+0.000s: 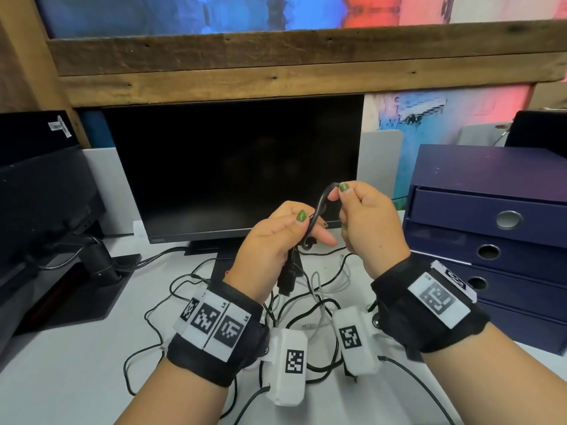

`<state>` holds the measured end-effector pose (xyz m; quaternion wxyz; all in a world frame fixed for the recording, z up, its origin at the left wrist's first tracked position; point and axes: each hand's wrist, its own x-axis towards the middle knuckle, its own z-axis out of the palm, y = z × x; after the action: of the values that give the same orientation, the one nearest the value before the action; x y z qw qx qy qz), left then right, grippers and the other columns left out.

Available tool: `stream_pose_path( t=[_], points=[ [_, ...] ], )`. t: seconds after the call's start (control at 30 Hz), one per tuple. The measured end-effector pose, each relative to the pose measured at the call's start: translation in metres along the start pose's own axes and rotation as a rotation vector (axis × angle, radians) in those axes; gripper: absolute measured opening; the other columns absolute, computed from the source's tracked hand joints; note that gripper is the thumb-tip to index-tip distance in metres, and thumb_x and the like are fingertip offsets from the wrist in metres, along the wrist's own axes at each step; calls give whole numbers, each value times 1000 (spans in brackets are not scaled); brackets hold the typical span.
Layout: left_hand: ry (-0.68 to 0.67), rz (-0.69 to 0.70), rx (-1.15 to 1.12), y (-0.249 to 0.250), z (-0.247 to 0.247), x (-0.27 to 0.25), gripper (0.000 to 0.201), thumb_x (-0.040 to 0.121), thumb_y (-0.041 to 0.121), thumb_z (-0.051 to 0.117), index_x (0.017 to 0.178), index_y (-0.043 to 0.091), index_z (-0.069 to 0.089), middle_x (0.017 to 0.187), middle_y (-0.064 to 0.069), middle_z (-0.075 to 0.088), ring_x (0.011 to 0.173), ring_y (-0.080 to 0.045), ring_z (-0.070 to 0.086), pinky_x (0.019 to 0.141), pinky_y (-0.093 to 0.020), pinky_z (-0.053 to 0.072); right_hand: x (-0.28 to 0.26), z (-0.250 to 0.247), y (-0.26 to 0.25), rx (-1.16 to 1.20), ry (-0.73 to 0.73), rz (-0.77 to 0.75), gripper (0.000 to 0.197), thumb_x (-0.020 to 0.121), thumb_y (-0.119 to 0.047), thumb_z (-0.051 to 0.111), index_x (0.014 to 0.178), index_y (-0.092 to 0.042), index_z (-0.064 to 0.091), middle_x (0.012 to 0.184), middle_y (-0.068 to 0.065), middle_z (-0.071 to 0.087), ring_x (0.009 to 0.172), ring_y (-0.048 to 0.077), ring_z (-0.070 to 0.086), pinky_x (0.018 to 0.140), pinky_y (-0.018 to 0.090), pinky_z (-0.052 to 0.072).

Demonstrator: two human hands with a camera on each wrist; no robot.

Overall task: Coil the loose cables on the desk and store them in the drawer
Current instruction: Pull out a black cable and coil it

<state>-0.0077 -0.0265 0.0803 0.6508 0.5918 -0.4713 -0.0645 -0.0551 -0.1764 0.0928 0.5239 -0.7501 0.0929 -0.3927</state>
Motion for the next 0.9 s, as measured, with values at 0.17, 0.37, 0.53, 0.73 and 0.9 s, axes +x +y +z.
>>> stream_pose_path(
  t=[0.17,0.37,0.53,0.73,0.9],
  points=[
    [-12,-3,-139,0,3,1,43,99,27,33,70,15,62,83,-4,59,83,-23,57,85,-42,44,-1,-1,-3,-15,-89,44,21,99,-30,44,89,-24,62,54,-4,43,44,8,37,44,23,31],
    [-95,-79,-518,6,7,3,35,100,27,29,77,8,46,55,1,37,50,-14,40,54,-21,41,-13,3,0,-92,-245,70,25,97,-25,46,78,-21,61,52,1,51,37,8,39,36,19,31],
    [29,-41,-481,6,4,10,32,99,30,32,80,10,47,57,-1,45,53,-15,43,55,-25,43,-33,8,-3,-164,-510,22,25,96,-15,48,80,-33,57,58,-11,63,42,-2,52,44,9,40],
    [99,49,-55,7,0,15,34,104,26,29,80,18,51,85,-12,72,81,-29,71,81,-41,54,-46,5,6,-239,-756,138,12,99,-26,44,107,-31,52,64,5,64,44,13,54,52,28,50],
    [74,24,230,5,5,15,28,104,26,28,82,19,45,98,-4,74,93,-13,71,89,-31,52,-45,4,1,-560,-731,-73,24,99,-38,40,110,-21,53,81,-3,61,72,10,54,74,32,47]
  ],
)
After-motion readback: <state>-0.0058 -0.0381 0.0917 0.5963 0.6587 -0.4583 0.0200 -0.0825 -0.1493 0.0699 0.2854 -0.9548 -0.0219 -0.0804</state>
